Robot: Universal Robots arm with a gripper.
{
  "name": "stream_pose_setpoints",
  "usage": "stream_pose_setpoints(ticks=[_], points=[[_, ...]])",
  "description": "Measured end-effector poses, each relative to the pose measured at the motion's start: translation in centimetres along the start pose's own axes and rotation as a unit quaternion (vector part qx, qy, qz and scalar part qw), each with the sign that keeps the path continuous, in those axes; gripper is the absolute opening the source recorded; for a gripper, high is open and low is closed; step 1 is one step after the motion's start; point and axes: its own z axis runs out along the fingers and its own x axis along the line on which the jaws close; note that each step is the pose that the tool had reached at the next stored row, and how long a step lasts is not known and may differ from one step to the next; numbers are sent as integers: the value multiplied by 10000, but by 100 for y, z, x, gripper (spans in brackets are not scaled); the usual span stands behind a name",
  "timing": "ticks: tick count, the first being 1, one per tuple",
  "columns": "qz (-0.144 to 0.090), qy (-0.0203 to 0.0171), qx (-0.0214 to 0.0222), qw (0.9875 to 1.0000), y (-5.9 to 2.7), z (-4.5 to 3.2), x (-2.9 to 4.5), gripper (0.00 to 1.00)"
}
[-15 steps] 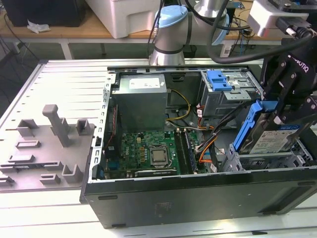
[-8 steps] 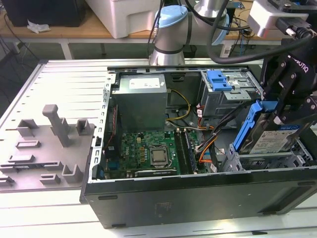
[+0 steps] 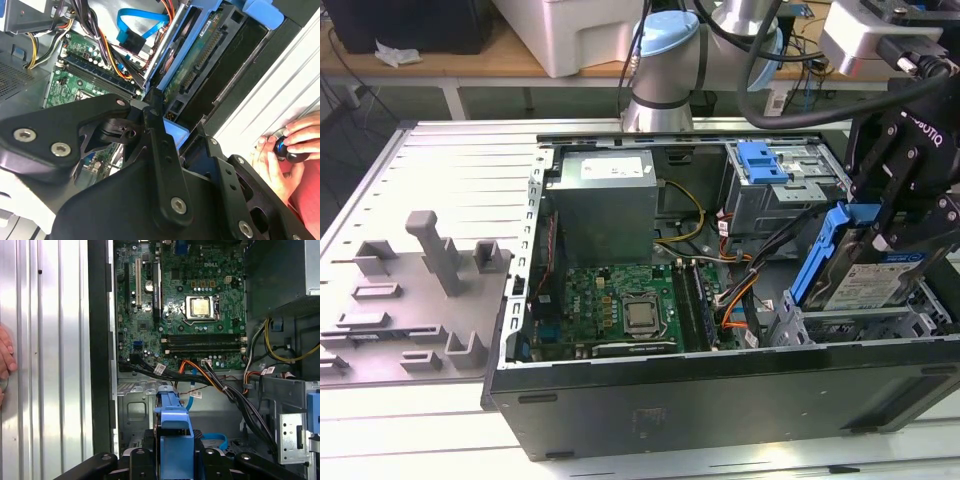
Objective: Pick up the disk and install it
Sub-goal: 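Insert the disk into the insertion slot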
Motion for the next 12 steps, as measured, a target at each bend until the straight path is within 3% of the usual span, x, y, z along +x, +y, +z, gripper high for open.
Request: stream_pose_setpoints(ticks=[2,3,6,12], points=[[0,0,0,10000,0,0,0,38],[0,1,0,10000,0,0,0,50],[0,0,-1,10000,0,1,0,62],[0,0,0,10000,0,4,0,62]])
